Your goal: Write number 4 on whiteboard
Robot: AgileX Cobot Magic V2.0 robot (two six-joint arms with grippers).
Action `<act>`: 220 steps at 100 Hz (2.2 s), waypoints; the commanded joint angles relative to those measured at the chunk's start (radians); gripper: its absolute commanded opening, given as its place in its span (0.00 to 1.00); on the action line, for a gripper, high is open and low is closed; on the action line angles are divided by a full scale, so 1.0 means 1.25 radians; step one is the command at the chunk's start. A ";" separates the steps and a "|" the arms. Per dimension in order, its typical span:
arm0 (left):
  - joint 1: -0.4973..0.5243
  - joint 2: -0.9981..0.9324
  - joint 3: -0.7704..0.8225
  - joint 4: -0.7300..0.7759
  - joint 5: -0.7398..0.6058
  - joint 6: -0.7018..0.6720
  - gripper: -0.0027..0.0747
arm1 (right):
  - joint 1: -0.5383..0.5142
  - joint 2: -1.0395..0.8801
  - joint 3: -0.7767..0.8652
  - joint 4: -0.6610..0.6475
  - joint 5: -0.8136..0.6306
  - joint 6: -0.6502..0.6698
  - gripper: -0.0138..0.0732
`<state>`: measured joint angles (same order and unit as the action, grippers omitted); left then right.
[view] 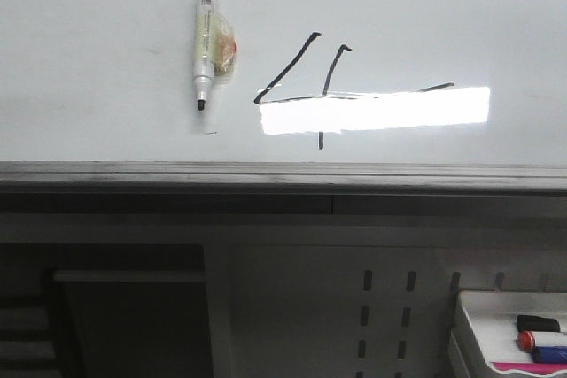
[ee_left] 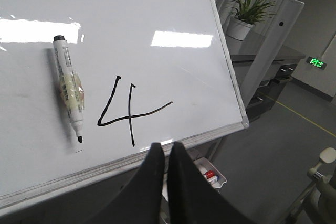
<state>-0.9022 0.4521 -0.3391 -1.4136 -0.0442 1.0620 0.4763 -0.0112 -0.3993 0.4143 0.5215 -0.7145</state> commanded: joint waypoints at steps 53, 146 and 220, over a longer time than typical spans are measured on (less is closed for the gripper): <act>0.206 -0.207 0.138 0.700 -0.059 -0.329 0.01 | -0.005 0.010 -0.016 0.005 -0.054 -0.001 0.11; 0.592 -0.386 0.302 1.034 0.276 -0.806 0.01 | -0.005 0.010 -0.016 0.005 -0.054 -0.001 0.11; 0.592 -0.386 0.302 1.034 0.276 -0.806 0.01 | -0.022 0.010 0.034 -0.078 -0.134 0.037 0.11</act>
<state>-0.1658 -0.0049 0.0044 -0.1101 0.3438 0.0634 0.4710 -0.0112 -0.3664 0.3553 0.5043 -0.7112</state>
